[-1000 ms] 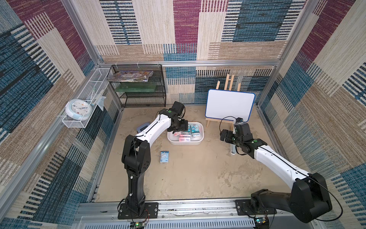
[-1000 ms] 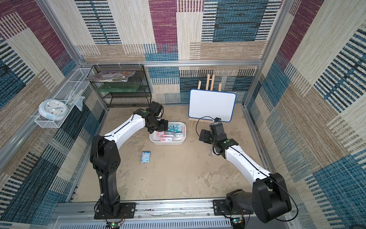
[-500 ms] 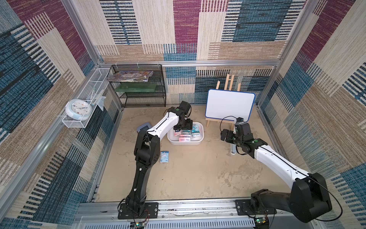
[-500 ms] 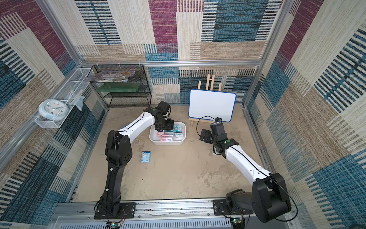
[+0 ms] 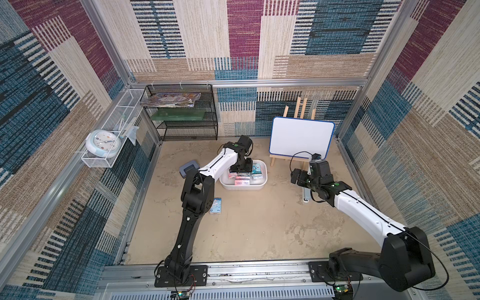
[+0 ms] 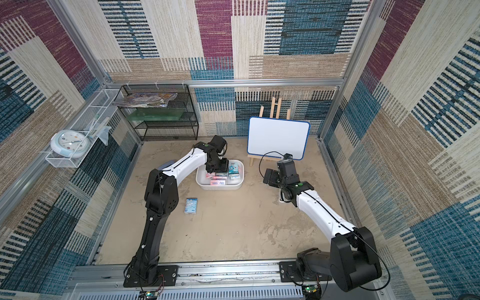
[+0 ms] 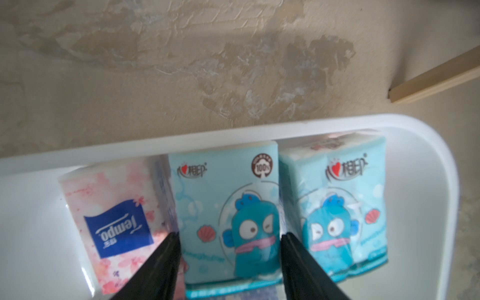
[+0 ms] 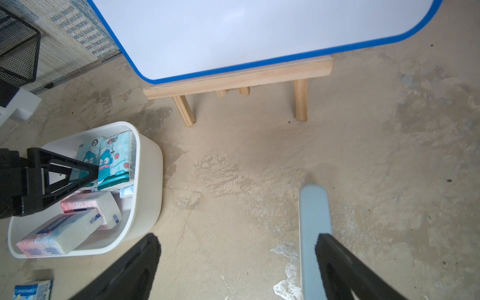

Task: Take the pocket tissues out of the storage box
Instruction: Pick up the pocket tissues from the storage box.

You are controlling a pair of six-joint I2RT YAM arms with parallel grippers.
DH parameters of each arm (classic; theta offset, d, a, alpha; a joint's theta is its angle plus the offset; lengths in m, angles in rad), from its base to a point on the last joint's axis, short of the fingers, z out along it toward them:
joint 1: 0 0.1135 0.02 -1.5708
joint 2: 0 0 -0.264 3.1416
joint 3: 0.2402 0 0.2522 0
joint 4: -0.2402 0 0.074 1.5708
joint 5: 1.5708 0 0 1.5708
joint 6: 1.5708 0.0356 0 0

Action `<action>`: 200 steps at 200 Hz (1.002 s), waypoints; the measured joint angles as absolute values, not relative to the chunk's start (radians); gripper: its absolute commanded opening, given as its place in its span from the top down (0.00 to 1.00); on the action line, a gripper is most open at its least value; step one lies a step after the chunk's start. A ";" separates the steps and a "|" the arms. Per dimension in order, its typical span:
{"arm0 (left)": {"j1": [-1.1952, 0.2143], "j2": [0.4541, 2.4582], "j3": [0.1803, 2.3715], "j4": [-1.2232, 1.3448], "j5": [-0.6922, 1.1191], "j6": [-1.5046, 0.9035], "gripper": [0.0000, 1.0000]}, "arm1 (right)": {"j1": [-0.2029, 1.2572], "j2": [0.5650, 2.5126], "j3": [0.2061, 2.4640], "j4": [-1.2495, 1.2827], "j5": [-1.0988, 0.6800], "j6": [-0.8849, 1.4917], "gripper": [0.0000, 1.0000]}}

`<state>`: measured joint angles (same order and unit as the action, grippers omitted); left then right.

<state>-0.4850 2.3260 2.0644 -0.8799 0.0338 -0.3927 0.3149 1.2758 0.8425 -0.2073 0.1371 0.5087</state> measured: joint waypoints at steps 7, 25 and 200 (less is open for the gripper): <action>-0.485 2.329 2.064 -0.880 0.034 -0.393 0.36 | 0.313 1.276 0.842 -0.207 0.137 0.509 0.01; -0.486 2.336 2.064 -0.880 0.034 -0.393 0.41 | 0.311 1.279 0.842 -0.203 0.135 0.508 0.01; -0.519 1.991 1.835 -0.889 0.022 -0.405 0.56 | 0.301 1.312 0.842 -0.155 0.099 0.478 0.02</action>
<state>-0.5190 1.9911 1.8355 -0.8890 0.0216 -0.4049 0.3008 1.3121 0.8425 -0.1547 0.0990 0.4782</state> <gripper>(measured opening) 0.449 0.986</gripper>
